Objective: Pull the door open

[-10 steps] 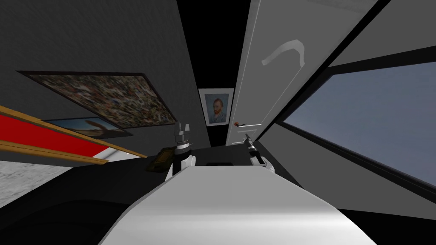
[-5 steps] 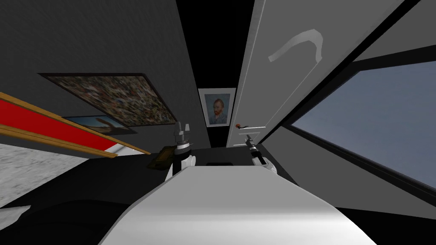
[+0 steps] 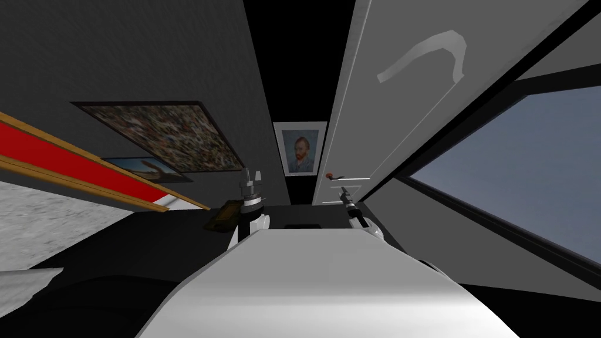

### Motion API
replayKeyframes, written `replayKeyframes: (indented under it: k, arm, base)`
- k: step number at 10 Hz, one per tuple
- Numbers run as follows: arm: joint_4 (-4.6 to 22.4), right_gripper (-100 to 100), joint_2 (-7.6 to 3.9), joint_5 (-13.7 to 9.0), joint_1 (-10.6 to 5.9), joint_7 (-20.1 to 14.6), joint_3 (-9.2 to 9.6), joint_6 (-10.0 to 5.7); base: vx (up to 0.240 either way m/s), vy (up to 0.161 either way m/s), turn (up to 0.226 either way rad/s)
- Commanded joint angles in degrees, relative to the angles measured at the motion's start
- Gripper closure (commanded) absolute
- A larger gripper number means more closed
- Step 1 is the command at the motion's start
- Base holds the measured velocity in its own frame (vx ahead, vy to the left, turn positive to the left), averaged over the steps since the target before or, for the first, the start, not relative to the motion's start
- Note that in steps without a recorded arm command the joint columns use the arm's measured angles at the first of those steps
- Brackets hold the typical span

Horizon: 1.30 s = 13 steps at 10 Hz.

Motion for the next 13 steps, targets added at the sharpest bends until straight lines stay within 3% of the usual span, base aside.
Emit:
replayKeyframes:
  k: [1,3,8,10,11,12,13]
  arm:
    - [2.0,-100,-0.48,-0.1,-0.73,-0.2,0.07,-0.54]
    - [2.9,-100,-0.62,-0.1,-1.10,-0.3,0.11,-0.88]
    - [7.1,-100,1.46,-2.8,-3.64,4.0,-5.84,0.60]
    - [8.3,-100,2.10,-3.6,-4.38,5.3,-7.58,1.06]
    - [7.2,-100,1.95,-3.3,-3.93,4.9,-6.95,1.15]
    - [7.2,100,1.95,-3.3,-3.93,4.9,-6.95,1.15]
    - [7.2,100,1.95,-3.3,-3.93,4.9,-6.95,1.15]
  base:
    - [0.055,-0.062,0.100]
    - [0.054,-0.054,0.060]
    - [0.131,-0.067,0.279]
    - [0.136,-0.098,0.239]
    - [0.054,-0.049,0.068]
    - [-0.003,0.005,-0.059]
    - [-0.020,0.019,-0.027]
